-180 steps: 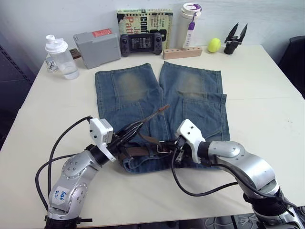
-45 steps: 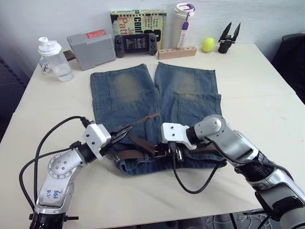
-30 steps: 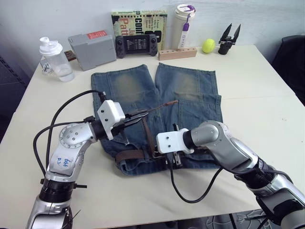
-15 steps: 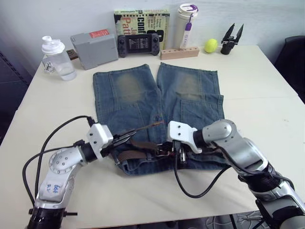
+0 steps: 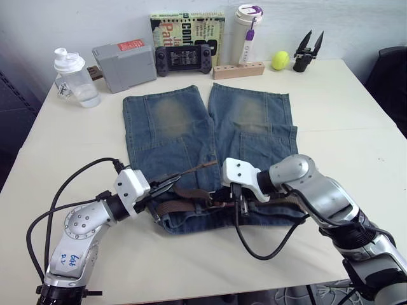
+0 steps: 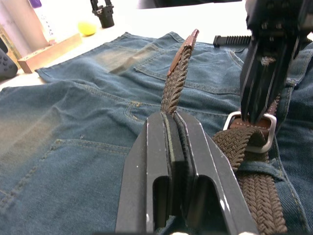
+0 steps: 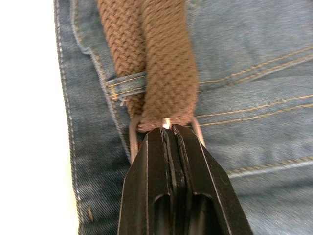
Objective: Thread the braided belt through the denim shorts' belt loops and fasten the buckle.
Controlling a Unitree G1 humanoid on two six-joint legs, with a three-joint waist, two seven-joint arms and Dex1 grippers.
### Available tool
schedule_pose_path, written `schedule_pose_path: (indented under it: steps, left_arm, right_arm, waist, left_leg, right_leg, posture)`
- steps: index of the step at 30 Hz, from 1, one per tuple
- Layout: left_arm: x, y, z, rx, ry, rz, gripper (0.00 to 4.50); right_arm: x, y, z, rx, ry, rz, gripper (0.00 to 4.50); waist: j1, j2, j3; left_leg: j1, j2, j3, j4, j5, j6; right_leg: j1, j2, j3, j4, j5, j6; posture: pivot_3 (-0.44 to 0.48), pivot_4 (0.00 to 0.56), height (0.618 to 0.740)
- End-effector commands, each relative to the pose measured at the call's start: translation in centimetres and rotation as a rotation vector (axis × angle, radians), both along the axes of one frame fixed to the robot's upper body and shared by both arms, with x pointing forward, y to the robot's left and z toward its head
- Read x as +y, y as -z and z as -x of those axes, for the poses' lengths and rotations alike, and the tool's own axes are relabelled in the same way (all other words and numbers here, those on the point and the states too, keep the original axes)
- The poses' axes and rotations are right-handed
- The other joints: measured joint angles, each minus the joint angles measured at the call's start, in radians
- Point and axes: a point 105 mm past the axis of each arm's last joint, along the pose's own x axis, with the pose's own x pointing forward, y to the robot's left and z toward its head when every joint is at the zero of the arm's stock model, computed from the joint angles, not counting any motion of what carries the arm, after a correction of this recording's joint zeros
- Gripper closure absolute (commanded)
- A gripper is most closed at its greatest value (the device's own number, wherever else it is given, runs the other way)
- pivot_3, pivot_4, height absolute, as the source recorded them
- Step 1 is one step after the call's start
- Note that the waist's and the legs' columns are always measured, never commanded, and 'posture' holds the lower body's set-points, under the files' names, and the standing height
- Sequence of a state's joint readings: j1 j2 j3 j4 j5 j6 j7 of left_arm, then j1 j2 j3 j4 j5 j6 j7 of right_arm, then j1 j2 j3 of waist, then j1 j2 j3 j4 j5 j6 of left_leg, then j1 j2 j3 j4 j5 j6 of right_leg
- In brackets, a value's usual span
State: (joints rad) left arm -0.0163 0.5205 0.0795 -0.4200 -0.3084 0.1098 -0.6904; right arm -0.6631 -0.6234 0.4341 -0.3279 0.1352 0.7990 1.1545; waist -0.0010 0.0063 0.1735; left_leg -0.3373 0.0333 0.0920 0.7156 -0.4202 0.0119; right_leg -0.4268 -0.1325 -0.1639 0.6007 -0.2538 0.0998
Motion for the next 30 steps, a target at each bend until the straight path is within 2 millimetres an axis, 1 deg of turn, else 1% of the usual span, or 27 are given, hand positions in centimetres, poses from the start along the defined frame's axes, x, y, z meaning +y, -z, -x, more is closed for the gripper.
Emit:
schedule_pose_path:
  steps: [1,6,12,16,21,23,26,30]
  left_arm:
    - [-0.3,-1.0,0.6,-0.047,0.009,0.008,4.50]
    - [-0.3,-1.1,0.6,-0.049,0.006,0.009,4.50]
    - [-0.3,-1.3,0.5,-0.056,0.004,0.010,4.50]
    - [-0.6,-1.5,0.3,-0.067,0.014,0.013,4.50]
    - [-1.2,-2.3,-0.1,-0.101,0.052,-0.004,4.50]
    - [-1.5,-2.8,-0.2,-0.115,0.073,-0.005,4.50]
    - [-1.9,-3.9,-0.6,-0.146,0.115,-0.020,4.50]
    - [-2.9,-6.2,-1.5,-0.196,0.198,-0.025,4.50]
  right_arm:
    - [0.2,-0.2,-0.2,-0.030,-0.014,-0.001,4.46]
    - [0.3,0.4,-0.3,-0.025,-0.026,0.017,4.46]
    - [0.7,1.6,-0.3,-0.026,-0.048,0.072,4.46]
    - [0.7,2.9,-0.1,-0.007,-0.083,0.148,4.46]
    - [0.5,5.2,0.9,0.069,-0.143,0.267,4.46]
    - [0.2,5.9,1.2,0.102,-0.161,0.307,4.46]
    - [0.4,6.7,0.9,0.116,-0.150,0.335,4.46]
    - [0.8,7.5,1.1,0.142,-0.165,0.367,4.46]
  waist:
    - [0.000,0.000,0.000]
    - [0.000,0.000,0.000]
    - [-0.002,0.000,0.000]
    - [-0.002,0.000,0.000]
    - [-0.003,0.000,-0.001]
    - [-0.003,0.000,-0.001]
    - [-0.003,0.000,-0.003]
    - [-0.003,-0.001,-0.010]
  left_leg:
    - [0.000,0.000,0.000,0.000,0.000,0.000]
    - [0.000,0.000,0.000,0.000,0.000,0.000]
    - [0.000,0.000,0.000,0.000,0.000,0.000]
    - [0.001,0.000,0.000,0.000,0.000,0.000]
    - [0.002,0.001,0.000,0.000,0.000,0.000]
    - [0.002,0.000,0.000,0.000,0.000,0.000]
    - [0.002,0.000,0.000,0.000,0.000,0.000]
    - [0.003,0.000,0.000,0.000,0.000,0.000]
  right_leg:
    - [0.000,0.000,0.000,0.000,0.000,0.000]
    - [0.000,0.000,0.000,0.000,0.000,0.000]
    - [0.000,0.000,0.000,0.000,0.000,0.000]
    - [0.000,0.000,0.000,0.000,0.000,0.000]
    - [0.000,0.000,0.001,0.001,0.000,0.000]
    - [0.001,0.000,0.001,0.001,0.000,0.000]
    - [0.001,0.001,0.000,0.001,0.000,0.000]
    - [0.002,0.001,0.000,0.001,0.000,0.000]
  posture:
    - [0.000,0.150,0.722]
    - [0.000,0.150,0.722]
    - [0.000,0.150,0.722]
    - [0.000,0.150,0.722]
    - [0.000,0.150,0.722]
    - [0.000,0.150,0.722]
    - [0.000,0.150,0.722]
    - [0.000,0.150,0.722]
